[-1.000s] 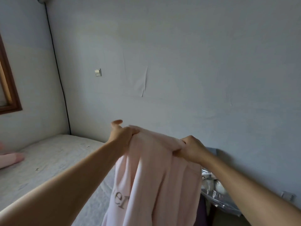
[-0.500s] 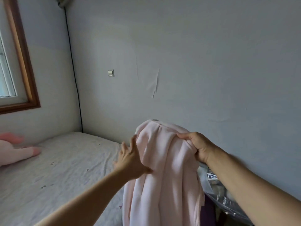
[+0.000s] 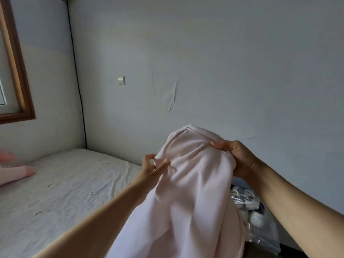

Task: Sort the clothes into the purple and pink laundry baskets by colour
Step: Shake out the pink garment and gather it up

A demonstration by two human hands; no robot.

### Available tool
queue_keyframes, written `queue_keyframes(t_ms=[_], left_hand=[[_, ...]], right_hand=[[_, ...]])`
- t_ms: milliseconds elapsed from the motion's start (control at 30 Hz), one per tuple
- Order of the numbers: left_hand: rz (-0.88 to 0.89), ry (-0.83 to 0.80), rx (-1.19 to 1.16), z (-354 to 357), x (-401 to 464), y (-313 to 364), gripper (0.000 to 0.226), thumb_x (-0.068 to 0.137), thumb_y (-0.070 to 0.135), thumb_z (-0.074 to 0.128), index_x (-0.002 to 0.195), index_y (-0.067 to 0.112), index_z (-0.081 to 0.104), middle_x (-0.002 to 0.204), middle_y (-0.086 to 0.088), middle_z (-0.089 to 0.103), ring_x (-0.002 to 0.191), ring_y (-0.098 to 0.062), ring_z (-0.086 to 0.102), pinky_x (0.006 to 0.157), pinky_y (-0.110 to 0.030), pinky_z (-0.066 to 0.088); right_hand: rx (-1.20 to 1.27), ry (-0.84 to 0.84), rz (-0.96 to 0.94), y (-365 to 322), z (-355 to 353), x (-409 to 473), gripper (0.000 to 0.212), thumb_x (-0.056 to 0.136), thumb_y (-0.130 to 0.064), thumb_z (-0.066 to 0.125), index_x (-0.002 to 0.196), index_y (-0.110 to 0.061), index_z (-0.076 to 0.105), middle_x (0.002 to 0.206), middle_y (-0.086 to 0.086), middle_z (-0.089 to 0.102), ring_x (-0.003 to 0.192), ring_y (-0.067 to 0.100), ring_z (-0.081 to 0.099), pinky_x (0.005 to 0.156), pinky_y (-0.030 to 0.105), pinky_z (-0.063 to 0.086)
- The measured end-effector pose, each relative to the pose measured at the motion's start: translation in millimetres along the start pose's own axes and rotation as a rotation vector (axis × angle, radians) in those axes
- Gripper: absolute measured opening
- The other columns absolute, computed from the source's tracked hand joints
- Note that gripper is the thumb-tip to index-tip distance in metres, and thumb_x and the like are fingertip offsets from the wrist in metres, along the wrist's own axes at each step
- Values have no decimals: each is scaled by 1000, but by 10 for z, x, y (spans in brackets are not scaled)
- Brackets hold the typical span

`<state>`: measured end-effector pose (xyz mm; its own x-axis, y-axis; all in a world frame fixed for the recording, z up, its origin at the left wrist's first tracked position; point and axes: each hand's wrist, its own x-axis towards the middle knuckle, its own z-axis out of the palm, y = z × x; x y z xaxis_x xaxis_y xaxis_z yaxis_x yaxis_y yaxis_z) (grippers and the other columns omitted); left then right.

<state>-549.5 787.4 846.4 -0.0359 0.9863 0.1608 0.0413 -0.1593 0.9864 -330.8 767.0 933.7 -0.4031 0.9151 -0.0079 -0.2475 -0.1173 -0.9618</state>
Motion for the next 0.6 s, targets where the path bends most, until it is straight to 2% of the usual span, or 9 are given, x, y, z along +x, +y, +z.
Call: queue_keyframes(t_ms=[67, 200, 267, 300, 400, 433, 500, 533, 600], left_hand=[[41, -227, -75, 92, -106, -29, 72, 63, 51, 69, 117, 21, 32, 99, 0, 55, 88, -10, 57, 71, -24, 51], [118, -512, -9, 105, -66, 22, 121, 39, 54, 89, 137, 29, 23, 131, 5, 52, 119, -6, 55, 94, -30, 51], [77, -572, -88, 82, -19, 83, 126, 39, 48, 93, 141, 23, 25, 133, -3, 55, 121, -14, 56, 96, -36, 50], [50, -587, -156, 68, -37, 121, 117, 41, 38, 95, 139, 17, 33, 127, -8, 60, 115, -20, 61, 92, -37, 52], [5, -513, -290, 97, -127, 186, 60, 57, 4, 81, 113, 8, 61, 104, -13, 70, 94, -25, 69, 78, -37, 57], [-17, -440, -293, 116, -144, 188, 56, 56, 2, 78, 110, 8, 64, 104, -15, 71, 94, -27, 69, 80, -40, 57], [-57, -254, -259, 132, -134, 140, 69, 44, 11, 85, 110, 10, 65, 105, -13, 72, 96, -29, 69, 86, -48, 55], [-69, -167, -235, 126, -112, 113, 75, 38, 17, 87, 110, 12, 65, 103, -11, 72, 95, -28, 70, 84, -48, 56], [-104, -53, -202, 114, -90, 48, 81, 32, 22, 88, 109, 13, 64, 97, -8, 74, 90, -24, 71, 79, -46, 58]], right_hand=[[34, -31, 2, 3, 41, 16, 66, 15, -23, 95, 74, 1, 77, 79, 16, 73, 67, 23, 71, 56, 26, 56], [45, -116, 9, 40, 140, 54, 65, 25, -24, 93, 83, 1, 77, 86, 18, 72, 76, 28, 71, 67, 32, 59], [44, -141, 4, 56, 179, 93, 65, 30, -25, 92, 87, 0, 76, 91, 20, 71, 81, 30, 70, 74, 35, 59], [48, -142, 0, 63, 195, 119, 64, 31, -25, 91, 88, 0, 76, 92, 20, 70, 81, 30, 69, 75, 36, 58], [44, -101, -15, 41, 256, 207, 47, 45, -22, 82, 86, 1, 76, 85, 18, 71, 75, 26, 70, 69, 31, 58], [13, -50, -13, 18, 259, 233, 41, 53, -21, 75, 86, 2, 74, 83, 17, 72, 73, 24, 70, 68, 28, 58], [-159, 110, -39, -25, 195, 310, 35, 62, -15, 66, 91, 4, 68, 86, 16, 71, 78, 25, 69, 74, 28, 54], [-305, 209, -94, -39, 151, 352, 33, 64, -14, 67, 90, 6, 67, 86, 15, 71, 82, 27, 67, 76, 30, 51], [-676, 405, -239, -13, 77, 414, 35, 63, -22, 74, 78, 7, 63, 73, 7, 63, 76, 22, 59, 68, 29, 43]])
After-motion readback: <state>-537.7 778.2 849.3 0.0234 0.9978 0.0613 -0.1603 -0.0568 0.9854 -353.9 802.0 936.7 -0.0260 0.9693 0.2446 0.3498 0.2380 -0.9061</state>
